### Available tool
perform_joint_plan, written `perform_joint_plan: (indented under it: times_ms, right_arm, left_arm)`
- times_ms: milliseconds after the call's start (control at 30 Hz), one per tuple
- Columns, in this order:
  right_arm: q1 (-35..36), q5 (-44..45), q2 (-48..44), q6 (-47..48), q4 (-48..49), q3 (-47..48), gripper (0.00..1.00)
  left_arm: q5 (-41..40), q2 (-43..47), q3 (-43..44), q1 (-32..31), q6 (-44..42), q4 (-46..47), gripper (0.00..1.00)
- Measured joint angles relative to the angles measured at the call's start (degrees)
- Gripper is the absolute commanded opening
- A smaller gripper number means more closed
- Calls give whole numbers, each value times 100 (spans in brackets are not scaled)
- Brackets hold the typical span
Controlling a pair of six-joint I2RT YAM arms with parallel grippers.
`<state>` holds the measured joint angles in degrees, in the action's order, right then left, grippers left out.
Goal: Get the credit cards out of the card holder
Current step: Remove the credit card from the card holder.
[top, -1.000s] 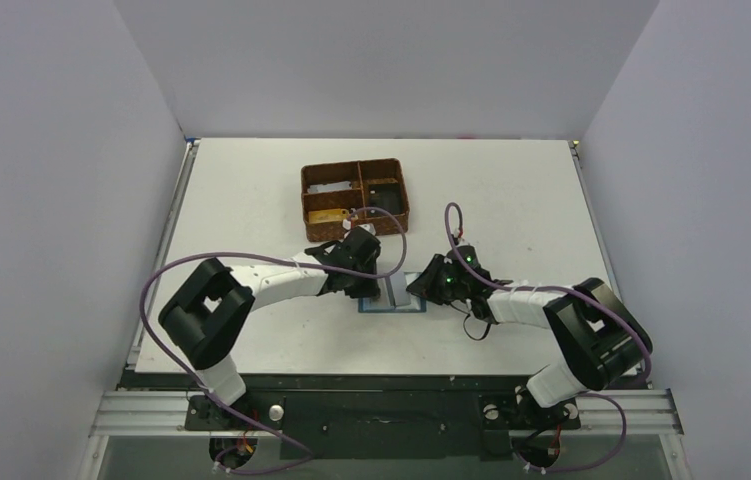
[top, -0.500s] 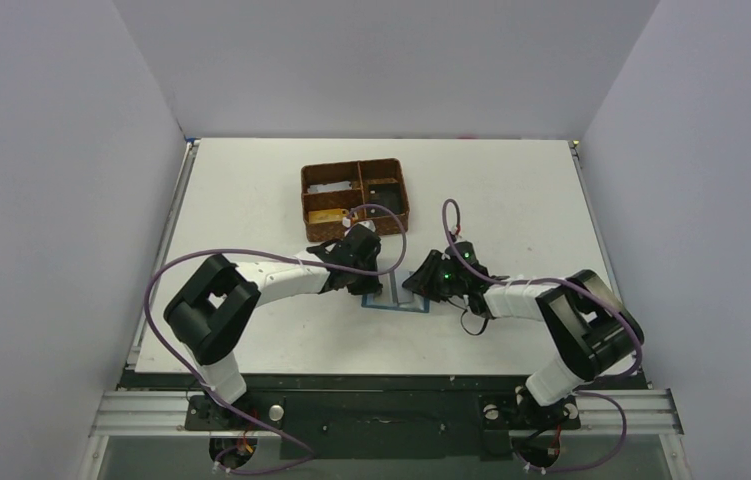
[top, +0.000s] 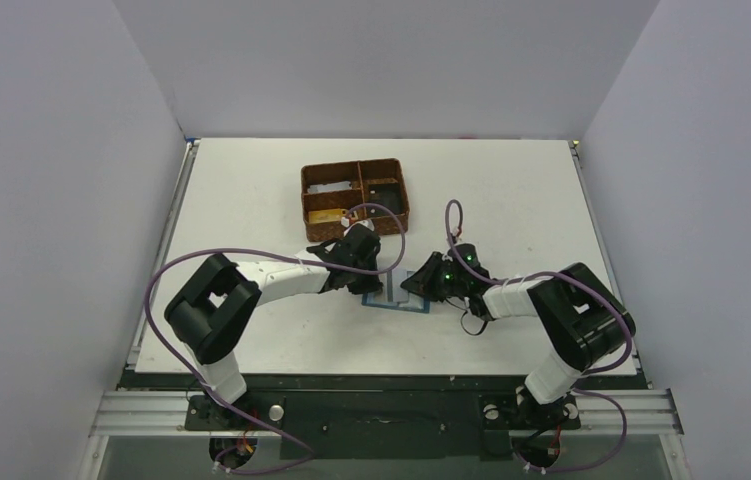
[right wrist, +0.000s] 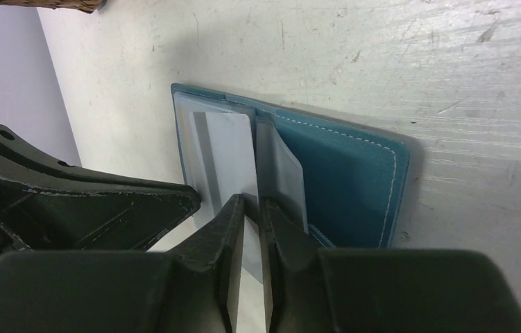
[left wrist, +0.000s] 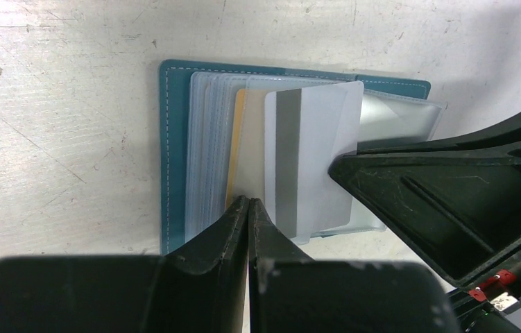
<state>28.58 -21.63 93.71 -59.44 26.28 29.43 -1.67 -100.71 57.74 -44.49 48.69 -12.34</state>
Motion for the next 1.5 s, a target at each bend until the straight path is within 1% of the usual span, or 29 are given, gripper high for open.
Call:
perform_joint_plan:
  times_ms: [100,200,733,1200,1433,1500]
  right_arm:
    - [-50,-59,0,-35,79,-57,3]
    - [-127,-131,-2,-46,157,-101,0]
    - [-527,-175,-402,131,164,-472,0]
    - [-555,37,-1158,376,-680,-468,0]
    - [-568,33,-1346,463,-1099,-310,0]
    - [-566,28,-1375,468,-1169,-225,0]
  left_arm:
    - [2,0,-11,7,26,15,0]
    - [4,7,-35,17,68,39,0]
    - [133,127,-348,109,334,433,0]
    - [136,127,-306,109,326,378,0]
    - [57,127,-98,136,186,-7,8]
    - [-4,127,31,157,90,-278,16]
